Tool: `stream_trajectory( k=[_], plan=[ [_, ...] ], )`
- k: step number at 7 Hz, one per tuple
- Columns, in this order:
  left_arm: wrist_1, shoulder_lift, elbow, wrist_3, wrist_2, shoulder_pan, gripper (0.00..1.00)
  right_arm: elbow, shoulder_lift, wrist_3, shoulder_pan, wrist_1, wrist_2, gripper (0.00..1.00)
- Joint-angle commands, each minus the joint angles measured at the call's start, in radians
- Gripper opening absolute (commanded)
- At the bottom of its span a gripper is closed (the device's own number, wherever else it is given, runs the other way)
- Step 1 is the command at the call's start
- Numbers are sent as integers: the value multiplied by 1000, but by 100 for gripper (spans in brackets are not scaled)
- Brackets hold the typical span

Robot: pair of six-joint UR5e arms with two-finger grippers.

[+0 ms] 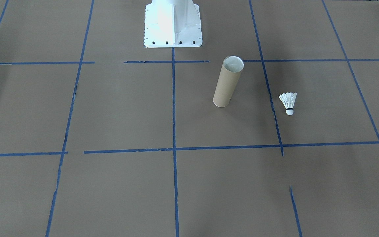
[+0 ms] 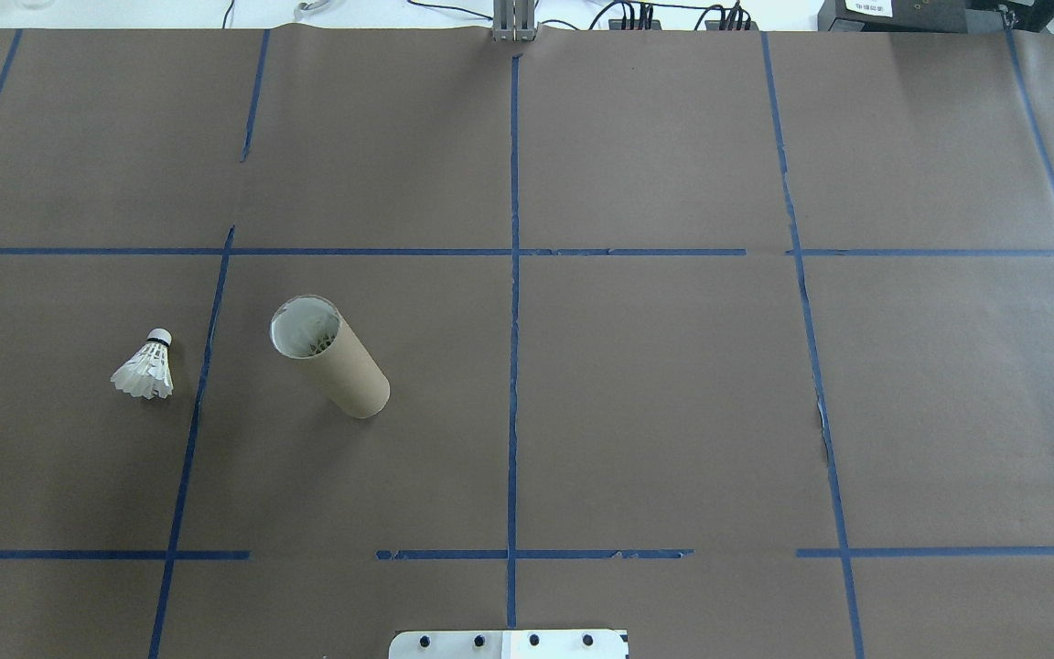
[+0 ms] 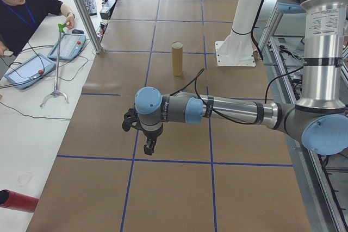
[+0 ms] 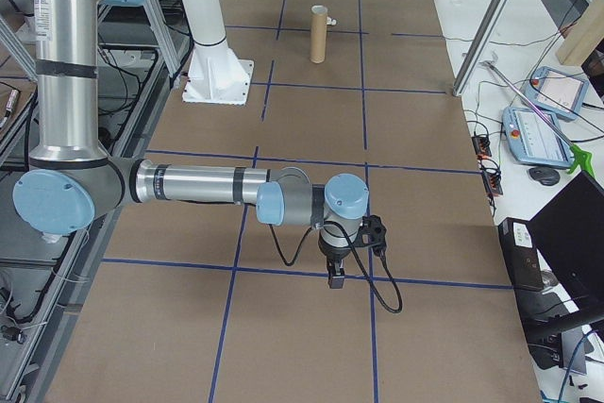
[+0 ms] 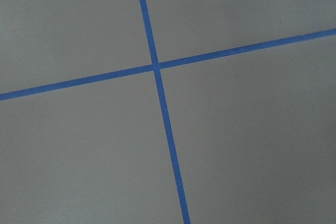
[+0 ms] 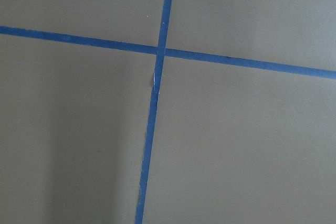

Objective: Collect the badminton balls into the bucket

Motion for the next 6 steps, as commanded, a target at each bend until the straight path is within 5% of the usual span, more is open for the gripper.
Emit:
stream_trajectory(
  k=[1, 3, 4, 6],
  plan=[
    [0, -2, -11, 0, 1, -1, 100, 0, 0, 0, 0, 0, 0, 100],
    [1, -6, -16, 0, 4, 0, 100, 0, 0, -2, 0, 0, 0, 100],
    [1, -52, -17, -6, 83, -3, 100, 0, 0, 0, 0, 0, 0, 100],
    [-25, -135, -49, -6, 129, -12, 100, 0, 0, 0, 0, 0, 0, 100]
  ],
)
